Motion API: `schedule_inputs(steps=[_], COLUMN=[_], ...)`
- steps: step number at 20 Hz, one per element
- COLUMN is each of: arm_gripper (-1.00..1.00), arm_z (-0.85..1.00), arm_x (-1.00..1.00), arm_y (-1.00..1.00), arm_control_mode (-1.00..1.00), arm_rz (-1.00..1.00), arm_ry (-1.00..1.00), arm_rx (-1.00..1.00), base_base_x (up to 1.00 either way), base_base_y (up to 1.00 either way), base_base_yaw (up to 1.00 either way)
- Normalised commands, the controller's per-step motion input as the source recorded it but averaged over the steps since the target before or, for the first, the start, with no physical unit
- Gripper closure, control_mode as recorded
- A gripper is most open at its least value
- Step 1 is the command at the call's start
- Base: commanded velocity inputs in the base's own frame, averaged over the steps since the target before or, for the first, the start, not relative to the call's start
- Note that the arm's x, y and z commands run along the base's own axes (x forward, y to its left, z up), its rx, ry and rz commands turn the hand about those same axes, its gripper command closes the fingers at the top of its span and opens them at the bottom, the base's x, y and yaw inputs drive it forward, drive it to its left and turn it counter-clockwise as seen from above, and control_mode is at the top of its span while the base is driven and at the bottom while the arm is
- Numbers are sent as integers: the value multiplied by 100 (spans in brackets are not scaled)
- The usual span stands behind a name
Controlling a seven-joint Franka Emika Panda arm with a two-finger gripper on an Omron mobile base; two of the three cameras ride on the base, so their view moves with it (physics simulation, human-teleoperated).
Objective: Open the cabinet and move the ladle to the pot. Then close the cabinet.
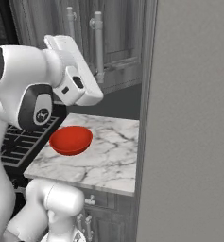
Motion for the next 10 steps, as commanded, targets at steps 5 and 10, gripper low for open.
schedule_inputs(steps=[5, 10], arm_gripper=[100, 100], arm_z=[50, 28], arm_x=[-95, -31], arm_y=[79, 90], arm_control_mode=[-100, -100], arm_rz=[-6, -12], arm_ry=[-8, -4], arm_rx=[-7, -6], base_base_x=[0, 0], base_base_y=[0, 0], base_base_yaw=[0, 0])
